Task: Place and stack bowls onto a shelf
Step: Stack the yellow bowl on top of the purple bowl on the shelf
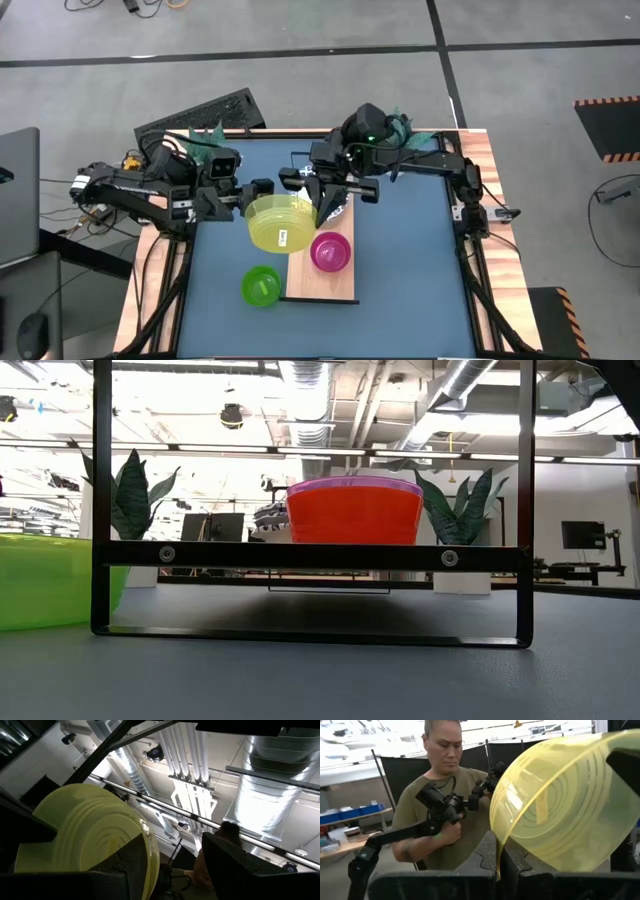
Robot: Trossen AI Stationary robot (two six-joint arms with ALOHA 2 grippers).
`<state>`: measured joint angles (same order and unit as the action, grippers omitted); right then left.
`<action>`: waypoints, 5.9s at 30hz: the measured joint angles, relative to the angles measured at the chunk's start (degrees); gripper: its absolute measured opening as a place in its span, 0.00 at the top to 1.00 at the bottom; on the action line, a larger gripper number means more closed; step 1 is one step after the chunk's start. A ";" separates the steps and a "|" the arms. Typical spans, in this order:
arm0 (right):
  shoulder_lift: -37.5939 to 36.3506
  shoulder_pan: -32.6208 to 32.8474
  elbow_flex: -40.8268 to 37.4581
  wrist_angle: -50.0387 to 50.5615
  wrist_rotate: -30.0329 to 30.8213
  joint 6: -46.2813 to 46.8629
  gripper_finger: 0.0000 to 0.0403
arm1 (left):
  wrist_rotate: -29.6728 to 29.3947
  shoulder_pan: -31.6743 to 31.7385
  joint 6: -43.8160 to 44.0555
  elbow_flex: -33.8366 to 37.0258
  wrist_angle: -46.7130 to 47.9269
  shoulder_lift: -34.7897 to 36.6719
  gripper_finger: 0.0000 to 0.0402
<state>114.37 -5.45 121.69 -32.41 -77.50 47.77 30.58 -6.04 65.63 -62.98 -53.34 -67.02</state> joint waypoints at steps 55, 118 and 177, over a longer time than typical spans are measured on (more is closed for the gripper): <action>-7.98 16.63 7.19 122.22 73.70 -65.43 0.94 | 11.96 28.72 -19.33 -0.02 52.89 21.40 0.58; -7.19 26.05 -26.40 96.28 89.02 -94.34 0.94 | 6.02 28.72 -27.72 -0.04 60.57 21.32 0.58; -7.17 25.05 -20.81 103.12 87.89 -74.26 0.70 | 5.49 28.70 -33.57 -0.11 76.54 21.33 0.58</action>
<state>107.20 19.59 100.88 70.71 10.39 -26.49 36.06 22.65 32.06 -63.09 23.20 -45.69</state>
